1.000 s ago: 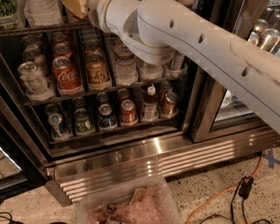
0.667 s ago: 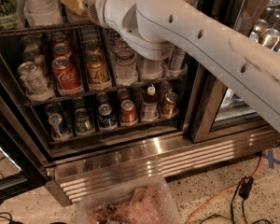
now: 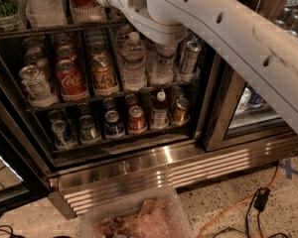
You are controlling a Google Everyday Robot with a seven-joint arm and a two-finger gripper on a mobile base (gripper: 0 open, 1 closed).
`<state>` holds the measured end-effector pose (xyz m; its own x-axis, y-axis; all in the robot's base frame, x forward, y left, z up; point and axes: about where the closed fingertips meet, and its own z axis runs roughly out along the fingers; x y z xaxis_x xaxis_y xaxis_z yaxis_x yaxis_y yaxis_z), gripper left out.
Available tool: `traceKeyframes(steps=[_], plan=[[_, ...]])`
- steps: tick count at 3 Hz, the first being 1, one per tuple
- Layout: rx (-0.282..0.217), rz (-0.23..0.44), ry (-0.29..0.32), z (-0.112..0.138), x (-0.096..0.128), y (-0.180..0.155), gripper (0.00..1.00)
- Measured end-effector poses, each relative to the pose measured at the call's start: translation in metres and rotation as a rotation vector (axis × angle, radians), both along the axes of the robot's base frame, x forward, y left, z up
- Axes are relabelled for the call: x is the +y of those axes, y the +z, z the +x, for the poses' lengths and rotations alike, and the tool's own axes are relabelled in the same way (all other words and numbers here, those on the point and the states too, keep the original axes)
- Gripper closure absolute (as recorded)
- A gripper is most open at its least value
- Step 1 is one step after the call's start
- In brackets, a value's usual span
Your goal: Pick coke can from top shelf of fridge
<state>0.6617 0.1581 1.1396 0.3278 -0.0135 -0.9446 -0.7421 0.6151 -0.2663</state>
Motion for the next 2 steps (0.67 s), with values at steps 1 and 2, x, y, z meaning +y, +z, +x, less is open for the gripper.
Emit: traceKeyframes(steps=[1,2], plan=[[0.027,-0.007,0.027,-0.021,0.001,-0.005,1.00],[0.086,-0.052,0.058,-0.043,0.003,-0.026,1.00]])
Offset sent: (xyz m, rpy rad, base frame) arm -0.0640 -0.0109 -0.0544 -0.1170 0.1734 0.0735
